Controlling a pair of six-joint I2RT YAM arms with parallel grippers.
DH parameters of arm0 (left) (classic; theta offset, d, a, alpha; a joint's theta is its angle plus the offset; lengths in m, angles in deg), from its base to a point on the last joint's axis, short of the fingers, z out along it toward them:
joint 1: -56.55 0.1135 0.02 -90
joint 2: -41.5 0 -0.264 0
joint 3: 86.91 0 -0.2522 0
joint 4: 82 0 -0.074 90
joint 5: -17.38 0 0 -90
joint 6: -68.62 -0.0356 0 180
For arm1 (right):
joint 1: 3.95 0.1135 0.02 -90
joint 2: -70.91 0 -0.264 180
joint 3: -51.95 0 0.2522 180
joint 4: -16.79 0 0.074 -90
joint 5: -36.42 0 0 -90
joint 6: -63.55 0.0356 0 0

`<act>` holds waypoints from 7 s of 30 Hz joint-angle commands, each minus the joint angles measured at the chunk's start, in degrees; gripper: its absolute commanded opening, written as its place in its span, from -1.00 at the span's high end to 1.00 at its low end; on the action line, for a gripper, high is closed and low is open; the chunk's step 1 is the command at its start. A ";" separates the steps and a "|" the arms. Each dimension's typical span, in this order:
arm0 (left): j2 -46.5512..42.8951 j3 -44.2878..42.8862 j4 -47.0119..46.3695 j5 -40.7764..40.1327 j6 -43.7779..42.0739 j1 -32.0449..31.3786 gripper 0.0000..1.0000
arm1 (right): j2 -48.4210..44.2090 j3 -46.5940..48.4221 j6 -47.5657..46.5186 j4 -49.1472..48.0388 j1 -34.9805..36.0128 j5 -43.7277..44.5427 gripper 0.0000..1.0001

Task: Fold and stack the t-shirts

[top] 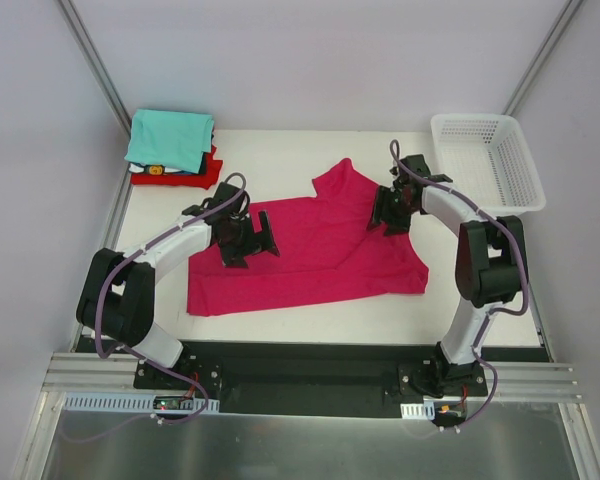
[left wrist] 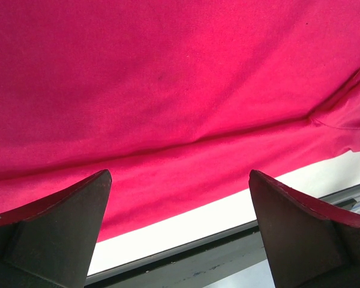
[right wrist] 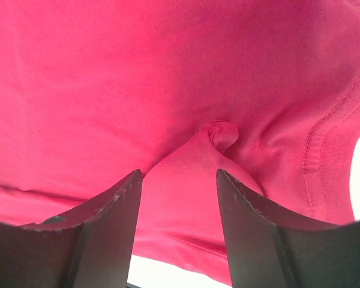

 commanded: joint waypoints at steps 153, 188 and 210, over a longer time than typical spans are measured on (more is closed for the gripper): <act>-2.95 2.94 0.42 1.37 -0.98 0.07 -0.98 | -14.72 -20.40 -1.11 0.92 11.85 0.55 0.32; -2.77 2.41 0.51 1.90 -1.07 0.07 -0.98 | -5.15 2.01 -8.04 10.32 13.96 6.35 0.98; -2.60 2.24 0.77 2.07 -1.33 0.07 -0.99 | 4.17 9.75 -18.42 6.10 16.51 5.03 0.98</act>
